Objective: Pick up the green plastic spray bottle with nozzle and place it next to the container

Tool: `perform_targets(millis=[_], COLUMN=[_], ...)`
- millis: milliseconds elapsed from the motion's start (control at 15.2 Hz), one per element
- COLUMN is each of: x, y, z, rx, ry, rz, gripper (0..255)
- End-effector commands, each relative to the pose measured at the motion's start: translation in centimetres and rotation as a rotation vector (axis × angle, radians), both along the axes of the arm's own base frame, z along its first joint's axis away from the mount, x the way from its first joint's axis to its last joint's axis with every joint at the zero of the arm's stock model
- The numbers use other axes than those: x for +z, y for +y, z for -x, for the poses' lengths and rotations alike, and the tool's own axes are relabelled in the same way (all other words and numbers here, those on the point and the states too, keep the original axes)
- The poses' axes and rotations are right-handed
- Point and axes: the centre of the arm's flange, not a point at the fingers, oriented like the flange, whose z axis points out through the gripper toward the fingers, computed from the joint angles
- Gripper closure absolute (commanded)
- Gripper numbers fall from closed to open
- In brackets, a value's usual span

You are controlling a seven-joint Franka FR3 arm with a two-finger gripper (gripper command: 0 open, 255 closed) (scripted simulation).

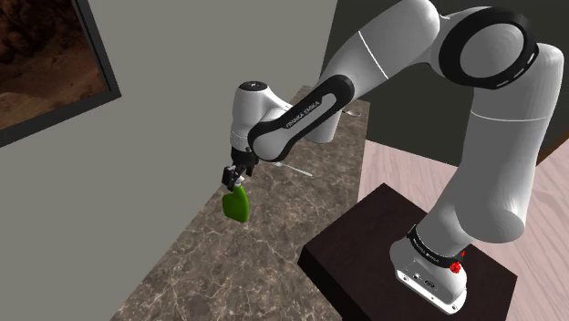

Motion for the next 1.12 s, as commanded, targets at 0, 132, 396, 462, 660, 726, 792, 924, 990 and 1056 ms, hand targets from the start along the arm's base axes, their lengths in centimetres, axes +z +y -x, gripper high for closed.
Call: perform_targets(millis=[0, 132, 396, 462, 660, 726, 792, 924, 990, 1056], x=[-0.1, -0.1, -0.1, -0.1, -0.1, -0.1, -0.1, 0.5, 1.0, 1.5], y=[0.0, 0.0, 0.0, 0.0, 0.0, 0.0, 0.0, 0.0, 0.0, 0.0], z=[0.0, 0.0, 0.0, 0.0, 0.0, 0.0, 0.0, 0.0, 0.0, 0.0], rx=[0.000, 0.000, 0.000, 0.000, 0.000, 0.000, 0.000, 0.000, 0.000, 0.000], ry=[0.000, 0.000, 0.000, 0.000, 0.000, 0.000, 0.000, 0.000, 0.000, 0.000], rz=[0.000, 0.000, 0.000, 0.000, 0.000, 0.000, 0.000, 0.000, 0.000, 0.000], gripper=[0, 0, 255, 255, 255, 255, 255, 255, 255, 255])
